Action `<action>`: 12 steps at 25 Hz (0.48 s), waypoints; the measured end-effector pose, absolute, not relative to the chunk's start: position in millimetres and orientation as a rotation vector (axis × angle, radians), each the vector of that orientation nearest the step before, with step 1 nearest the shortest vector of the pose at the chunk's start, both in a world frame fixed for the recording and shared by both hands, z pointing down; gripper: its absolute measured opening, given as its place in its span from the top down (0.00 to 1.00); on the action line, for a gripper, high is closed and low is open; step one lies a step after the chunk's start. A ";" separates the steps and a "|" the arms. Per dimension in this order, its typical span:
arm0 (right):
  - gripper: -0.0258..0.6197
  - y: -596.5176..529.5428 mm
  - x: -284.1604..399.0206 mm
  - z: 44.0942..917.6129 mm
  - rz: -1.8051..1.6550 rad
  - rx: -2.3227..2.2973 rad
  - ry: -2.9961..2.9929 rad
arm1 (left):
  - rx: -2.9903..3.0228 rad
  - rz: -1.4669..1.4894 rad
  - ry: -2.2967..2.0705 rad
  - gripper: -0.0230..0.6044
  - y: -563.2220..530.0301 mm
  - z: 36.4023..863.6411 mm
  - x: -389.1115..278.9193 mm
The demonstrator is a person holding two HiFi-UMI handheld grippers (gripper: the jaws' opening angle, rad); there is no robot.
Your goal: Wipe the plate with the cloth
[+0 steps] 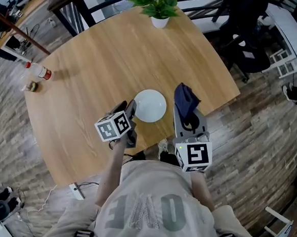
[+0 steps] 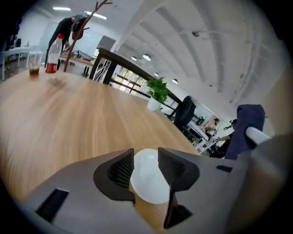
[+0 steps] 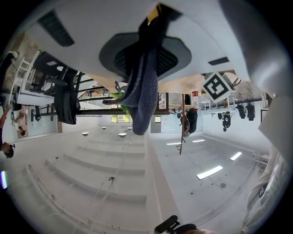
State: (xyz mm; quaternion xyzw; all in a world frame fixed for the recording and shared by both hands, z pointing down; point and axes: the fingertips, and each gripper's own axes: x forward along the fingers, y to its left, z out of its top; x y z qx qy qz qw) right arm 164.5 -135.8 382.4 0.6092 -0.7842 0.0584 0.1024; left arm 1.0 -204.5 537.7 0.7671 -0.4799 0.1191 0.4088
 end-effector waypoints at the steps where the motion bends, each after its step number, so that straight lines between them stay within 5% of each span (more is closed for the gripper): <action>1: 0.87 -136.4 165.5 383.1 0.172 1.794 -2.314 | 1.892 0.316 -1.199 0.70 -199.1 551.4 -1.2; 12: 0.87 -128.9 170.8 399.3 0.224 1.789 -2.284 | 1.619 0.215 -1.078 0.71 -170.1 608.1 7.3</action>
